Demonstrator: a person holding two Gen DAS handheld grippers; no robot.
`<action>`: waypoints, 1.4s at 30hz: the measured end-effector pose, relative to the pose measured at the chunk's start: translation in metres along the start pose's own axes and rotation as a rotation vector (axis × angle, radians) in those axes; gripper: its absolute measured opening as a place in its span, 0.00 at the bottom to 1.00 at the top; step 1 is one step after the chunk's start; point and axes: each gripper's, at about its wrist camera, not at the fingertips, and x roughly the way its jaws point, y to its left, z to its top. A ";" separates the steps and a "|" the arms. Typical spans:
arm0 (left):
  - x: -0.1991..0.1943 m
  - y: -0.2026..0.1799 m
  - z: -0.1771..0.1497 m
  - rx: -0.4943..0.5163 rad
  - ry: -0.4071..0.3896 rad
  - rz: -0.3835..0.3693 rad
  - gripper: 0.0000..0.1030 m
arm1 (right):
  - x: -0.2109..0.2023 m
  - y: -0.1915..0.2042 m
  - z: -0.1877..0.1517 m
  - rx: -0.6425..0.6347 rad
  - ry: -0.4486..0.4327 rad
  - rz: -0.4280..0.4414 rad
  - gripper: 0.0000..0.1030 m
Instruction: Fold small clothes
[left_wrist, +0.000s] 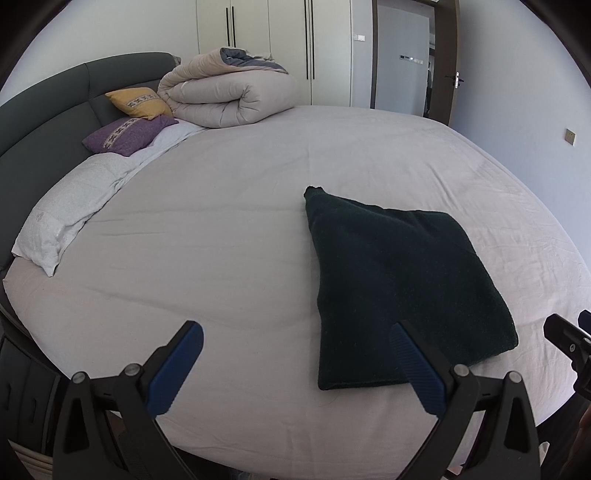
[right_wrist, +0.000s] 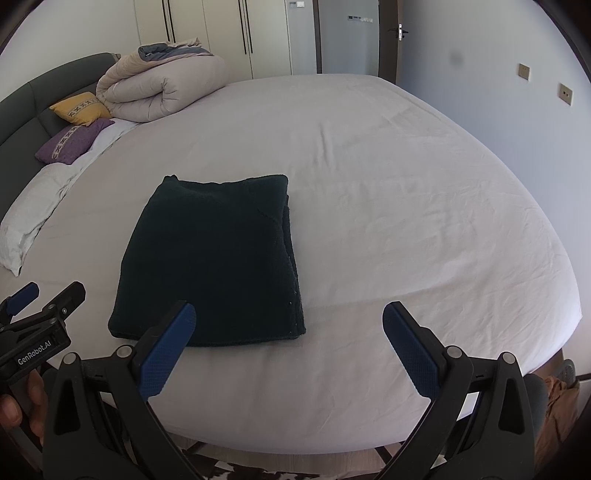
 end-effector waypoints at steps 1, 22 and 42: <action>0.001 0.000 0.000 0.001 0.002 -0.001 1.00 | 0.001 0.000 0.000 0.000 0.001 0.002 1.00; 0.008 0.002 -0.003 -0.003 0.019 0.002 1.00 | 0.008 0.006 -0.004 0.001 0.016 0.000 1.00; 0.012 0.001 -0.005 -0.007 0.022 -0.013 1.00 | 0.014 0.011 -0.005 -0.010 0.032 -0.006 1.00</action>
